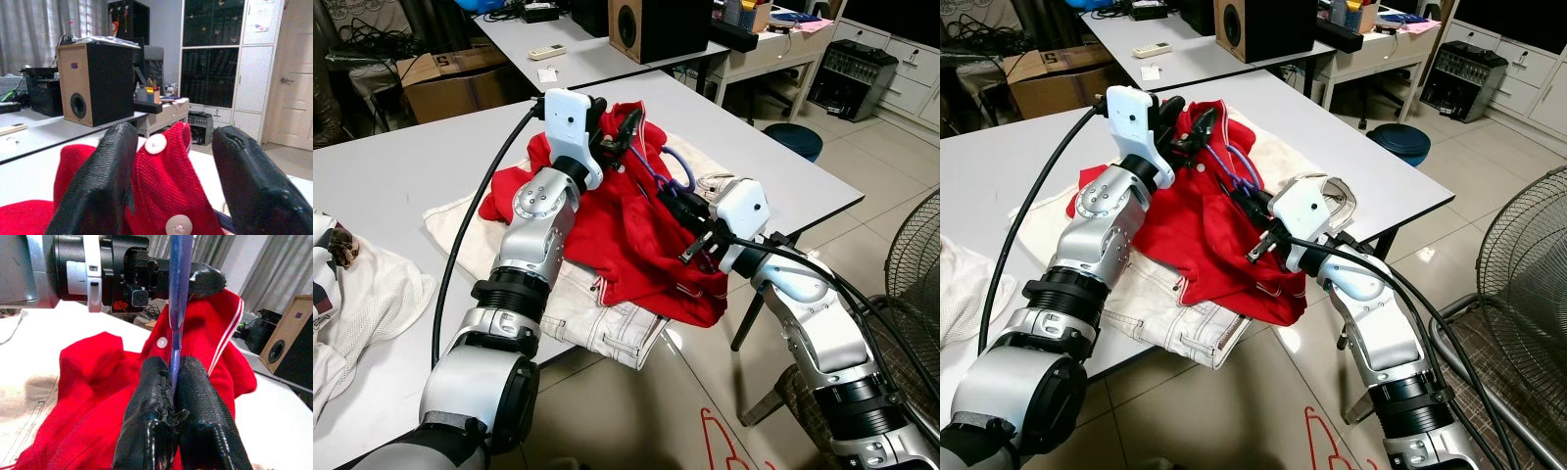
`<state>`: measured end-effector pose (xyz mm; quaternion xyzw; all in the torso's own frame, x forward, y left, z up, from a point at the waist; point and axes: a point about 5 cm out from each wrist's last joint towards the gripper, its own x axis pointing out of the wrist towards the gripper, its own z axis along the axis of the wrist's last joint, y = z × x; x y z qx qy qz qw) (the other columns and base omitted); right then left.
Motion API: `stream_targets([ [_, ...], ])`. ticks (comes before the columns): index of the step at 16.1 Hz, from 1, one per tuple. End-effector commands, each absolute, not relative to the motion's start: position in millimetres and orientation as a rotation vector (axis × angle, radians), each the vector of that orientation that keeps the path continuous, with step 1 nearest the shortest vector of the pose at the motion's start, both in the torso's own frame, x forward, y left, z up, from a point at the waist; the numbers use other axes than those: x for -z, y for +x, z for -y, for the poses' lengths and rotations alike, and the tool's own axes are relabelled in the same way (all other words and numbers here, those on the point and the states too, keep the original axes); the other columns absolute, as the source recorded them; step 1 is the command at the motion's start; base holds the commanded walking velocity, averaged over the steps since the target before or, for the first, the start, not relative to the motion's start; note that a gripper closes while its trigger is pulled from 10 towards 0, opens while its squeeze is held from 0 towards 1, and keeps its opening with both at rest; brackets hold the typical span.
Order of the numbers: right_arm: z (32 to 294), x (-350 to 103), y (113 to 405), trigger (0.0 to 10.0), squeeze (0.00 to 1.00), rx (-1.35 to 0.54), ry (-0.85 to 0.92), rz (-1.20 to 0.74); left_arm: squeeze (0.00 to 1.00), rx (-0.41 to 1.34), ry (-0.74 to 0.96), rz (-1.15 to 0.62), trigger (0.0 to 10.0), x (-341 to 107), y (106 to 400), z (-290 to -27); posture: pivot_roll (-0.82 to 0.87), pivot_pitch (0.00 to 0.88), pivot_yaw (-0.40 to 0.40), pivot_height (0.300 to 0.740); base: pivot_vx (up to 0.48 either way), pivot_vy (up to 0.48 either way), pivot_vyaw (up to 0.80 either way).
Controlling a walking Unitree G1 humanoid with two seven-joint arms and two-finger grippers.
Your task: Hang hanger
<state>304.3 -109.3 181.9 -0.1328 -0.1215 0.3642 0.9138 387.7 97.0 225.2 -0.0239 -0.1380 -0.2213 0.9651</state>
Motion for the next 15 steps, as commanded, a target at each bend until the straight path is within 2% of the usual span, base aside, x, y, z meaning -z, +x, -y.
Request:
stream_targets([
  [1, 109.6, -187.5, 304.9, 10.0, 0.00, -0.752, -0.282, 0.280, 0.00, 0.440, -0.030, 0.275, 0.0, -227.3, 389.9, -98.6, 0.01, 0.000, 0.047, 0.740, 0.000, 0.000, 0.00],
  [15, 108.9, -188.4, 304.6, 10.0, 0.00, -0.762, -0.286, 0.283, 0.00, 0.397, -0.038, 0.246, 0.0, -224.1, 393.5, -106.4, 0.01, 0.000, 0.045, 0.740, 0.000, 0.000, 0.00],
])
